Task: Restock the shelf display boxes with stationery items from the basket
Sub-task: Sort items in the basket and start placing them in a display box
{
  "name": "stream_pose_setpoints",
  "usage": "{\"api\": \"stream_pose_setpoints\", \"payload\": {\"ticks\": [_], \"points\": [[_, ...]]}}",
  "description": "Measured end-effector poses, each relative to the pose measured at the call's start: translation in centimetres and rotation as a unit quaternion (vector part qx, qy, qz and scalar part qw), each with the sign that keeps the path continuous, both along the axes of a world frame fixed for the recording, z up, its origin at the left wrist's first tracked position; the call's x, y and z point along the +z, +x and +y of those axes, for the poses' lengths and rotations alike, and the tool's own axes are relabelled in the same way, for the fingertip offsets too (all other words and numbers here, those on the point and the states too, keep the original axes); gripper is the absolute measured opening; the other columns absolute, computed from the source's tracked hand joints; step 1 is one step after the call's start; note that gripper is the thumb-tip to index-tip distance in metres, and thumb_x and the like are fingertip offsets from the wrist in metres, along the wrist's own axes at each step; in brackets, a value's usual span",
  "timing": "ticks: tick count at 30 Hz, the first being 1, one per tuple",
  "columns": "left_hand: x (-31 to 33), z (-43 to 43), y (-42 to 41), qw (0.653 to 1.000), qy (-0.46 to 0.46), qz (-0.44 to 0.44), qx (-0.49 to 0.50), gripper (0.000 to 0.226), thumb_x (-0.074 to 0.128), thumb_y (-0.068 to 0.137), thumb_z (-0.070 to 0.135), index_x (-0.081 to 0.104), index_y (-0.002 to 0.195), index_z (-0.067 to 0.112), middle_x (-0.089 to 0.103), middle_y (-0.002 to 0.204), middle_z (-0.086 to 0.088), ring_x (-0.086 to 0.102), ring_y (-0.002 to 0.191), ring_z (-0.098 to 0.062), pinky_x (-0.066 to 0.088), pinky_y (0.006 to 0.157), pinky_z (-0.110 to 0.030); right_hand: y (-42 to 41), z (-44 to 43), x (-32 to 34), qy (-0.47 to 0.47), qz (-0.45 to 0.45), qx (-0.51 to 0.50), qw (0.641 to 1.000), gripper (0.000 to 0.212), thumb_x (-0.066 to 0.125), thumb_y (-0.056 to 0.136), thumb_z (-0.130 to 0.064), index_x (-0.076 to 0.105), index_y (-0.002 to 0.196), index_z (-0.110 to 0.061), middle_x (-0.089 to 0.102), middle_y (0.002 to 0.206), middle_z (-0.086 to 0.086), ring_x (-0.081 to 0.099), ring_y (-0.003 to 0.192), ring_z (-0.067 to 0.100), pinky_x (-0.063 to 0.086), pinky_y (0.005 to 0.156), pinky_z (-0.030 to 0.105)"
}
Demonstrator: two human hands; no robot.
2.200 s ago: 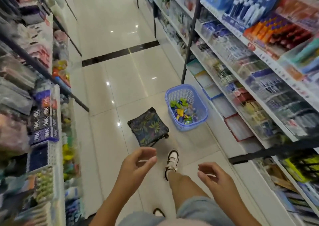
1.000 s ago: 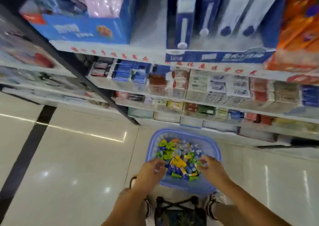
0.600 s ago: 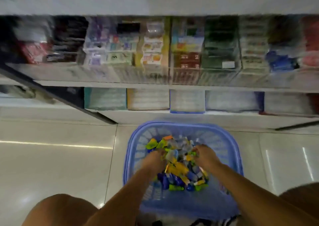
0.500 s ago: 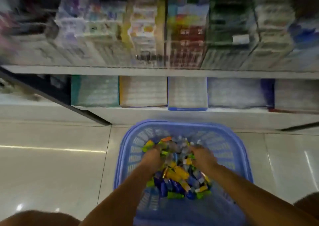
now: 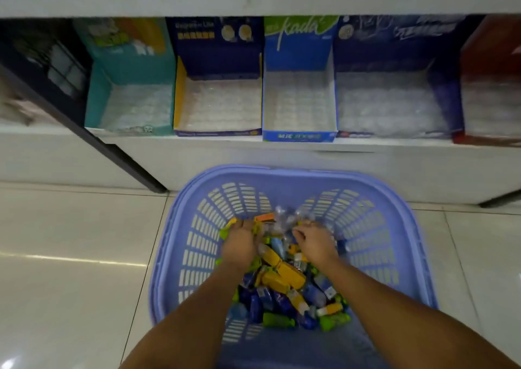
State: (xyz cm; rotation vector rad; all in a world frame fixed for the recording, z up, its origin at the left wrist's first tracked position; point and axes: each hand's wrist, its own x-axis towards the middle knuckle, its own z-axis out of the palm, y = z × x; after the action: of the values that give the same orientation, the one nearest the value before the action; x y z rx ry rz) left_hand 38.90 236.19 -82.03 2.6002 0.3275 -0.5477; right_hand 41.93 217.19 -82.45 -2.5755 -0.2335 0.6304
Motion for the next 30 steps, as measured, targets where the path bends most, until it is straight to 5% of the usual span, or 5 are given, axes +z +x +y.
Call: {"api": "stream_pose_setpoints", "payload": {"ticks": [5, 8, 16, 26, 30], "points": [[-0.3, 0.4, 2.3, 0.989, -0.033, -0.026, -0.139, 0.049, 0.047, 0.097, 0.033, 0.037, 0.143, 0.018, 0.035, 0.148, -0.004, 0.033, 0.136, -0.025, 0.038, 0.106, -0.04, -1.5, -0.9, -2.2, -0.064, -0.031, -0.029, 0.997, 0.045, 0.042, 0.099, -0.029, 0.036, 0.143, -0.019, 0.03, 0.147, 0.003, 0.034, 0.133, 0.027, 0.037, 0.105, 0.034], [-1.8, 0.5, 3.8, 0.985, 0.015, -0.04, -0.169, 0.056, 0.053, 0.092, 0.046, 0.042, 0.137, 0.016, 0.041, 0.139, -0.003, 0.036, 0.129, -0.024, 0.037, 0.105, -0.035, -1.0, -1.5, -4.0, -0.105, 0.0, 0.019, 0.994, 0.053, 0.02, 0.1, -0.047, 0.02, 0.149, -0.025, 0.018, 0.157, 0.004, 0.009, 0.146, 0.024, 0.011, 0.119, 0.041], [-5.5, 0.7, 2.8, 0.984, -0.013, -0.103, -0.148, 0.059, 0.045, 0.093, 0.052, 0.042, 0.14, 0.017, 0.042, 0.143, -0.005, 0.036, 0.132, -0.024, 0.028, 0.11, -0.034, 0.1, 0.7, -4.9, -0.159, -0.037, 0.022, 0.986, 0.089, 0.006, 0.078, -0.08, 0.033, 0.141, -0.025, 0.042, 0.144, 0.008, 0.028, 0.136, 0.029, 0.023, 0.11, 0.051], [-3.9, 0.0, 6.1, 0.98, -0.008, 0.071, -0.185, 0.049, 0.041, 0.096, 0.044, 0.043, 0.139, 0.02, 0.048, 0.139, -0.014, 0.046, 0.125, -0.031, 0.041, 0.101, -0.039, 3.8, 0.5, -4.5, 0.021, 0.107, 0.032, 0.993, 0.058, 0.044, 0.086, -0.066, 0.056, 0.121, -0.022, 0.062, 0.117, 0.008, 0.058, 0.102, 0.025, 0.046, 0.081, 0.031], [-2.0, 0.2, 4.6, 0.973, -0.098, 0.148, -0.148, 0.047, 0.042, 0.094, 0.054, 0.058, 0.108, 0.012, 0.063, 0.102, -0.014, 0.058, 0.091, -0.025, 0.042, 0.075, -0.032, 4.3, 0.0, -1.0, 0.042, 0.216, 0.084, 0.972, 0.036, 0.045, 0.085, -0.068, 0.053, 0.071, -0.035, 0.051, 0.073, -0.01, 0.051, 0.072, 0.011, 0.035, 0.059, 0.025]]}}
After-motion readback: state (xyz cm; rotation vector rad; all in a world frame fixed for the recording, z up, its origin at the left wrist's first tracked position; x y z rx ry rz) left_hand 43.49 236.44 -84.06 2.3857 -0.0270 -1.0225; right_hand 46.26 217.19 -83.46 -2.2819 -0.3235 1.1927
